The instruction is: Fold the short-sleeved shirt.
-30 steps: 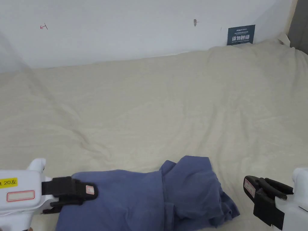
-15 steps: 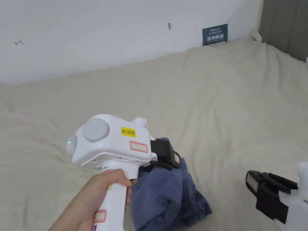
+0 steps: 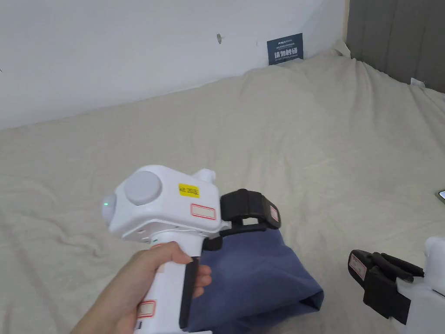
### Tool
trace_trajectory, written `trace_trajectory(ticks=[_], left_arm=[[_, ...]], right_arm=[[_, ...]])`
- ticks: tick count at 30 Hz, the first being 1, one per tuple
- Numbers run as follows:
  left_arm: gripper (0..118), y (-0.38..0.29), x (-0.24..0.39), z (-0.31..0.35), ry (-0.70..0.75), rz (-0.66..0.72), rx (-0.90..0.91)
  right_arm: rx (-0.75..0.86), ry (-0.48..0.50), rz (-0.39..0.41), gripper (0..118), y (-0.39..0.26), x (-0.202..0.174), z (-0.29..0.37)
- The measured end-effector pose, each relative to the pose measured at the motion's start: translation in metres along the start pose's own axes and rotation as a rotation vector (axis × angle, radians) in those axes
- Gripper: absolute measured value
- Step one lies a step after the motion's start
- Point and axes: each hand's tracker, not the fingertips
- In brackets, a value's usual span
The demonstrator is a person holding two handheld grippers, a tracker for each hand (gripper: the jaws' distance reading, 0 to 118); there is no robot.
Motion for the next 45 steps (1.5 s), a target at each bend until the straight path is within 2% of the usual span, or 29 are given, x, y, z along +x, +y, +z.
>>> trace_trajectory(ticks=[4,5,8,13,22,27,32,35,39,40,42,44,45], left_arm=[[116,-0.008,-0.018,0.034,0.069,0.002,0.044],[98,-0.012,-0.024,0.038,0.073,0.002,0.050],[13,-0.026,-0.041,0.025,0.107,0.041,0.036],[7,-0.043,-0.055,-0.016,0.018,0.111,-0.018],[4,-0.041,-0.009,-0.087,-0.061,0.010,-0.123],[4,-0.046,0.012,-0.105,-0.092,-0.032,-0.156],[3,-0.052,0.007,-0.060,-0.104,-0.063,-0.066],[3,-0.057,-0.021,-0.010,-0.120,-0.001,0.040],[3,-0.072,-0.063,0.057,-0.043,0.077,0.170],[3,-0.078,-0.075,0.072,-0.029,0.098,0.185],[3,-0.089,-0.094,0.092,0.021,0.123,0.218],[3,-0.099,-0.112,0.103,0.059,0.168,0.232],[3,-0.104,-0.120,0.105,0.050,0.194,0.238]], right_arm=[[-0.004,0.014,0.020,0,0.000,-0.004,-0.004],[-0.005,0.017,0.022,0,0.000,-0.005,-0.006],[-0.009,0.030,0.026,0,-0.001,-0.007,-0.008],[-0.013,0.028,0.044,0,-0.002,-0.007,-0.009],[-0.016,-0.002,0.031,0,-0.003,0.008,-0.006],[-0.014,-0.022,0.040,0,-0.002,0.010,0.000],[-0.008,-0.005,0.089,0,0.003,-0.002,-0.001],[-0.006,0.010,0.151,0,0.002,-0.020,-0.011],[-0.019,0.089,0.185,0,-0.002,-0.053,-0.040],[-0.019,0.093,0.206,0,-0.004,-0.062,-0.050],[-0.024,0.096,0.301,0,-0.014,-0.080,-0.073],[-0.029,0.034,0.379,0,-0.028,-0.095,-0.100],[-0.045,0.032,0.362,0,-0.032,-0.099,-0.111]])
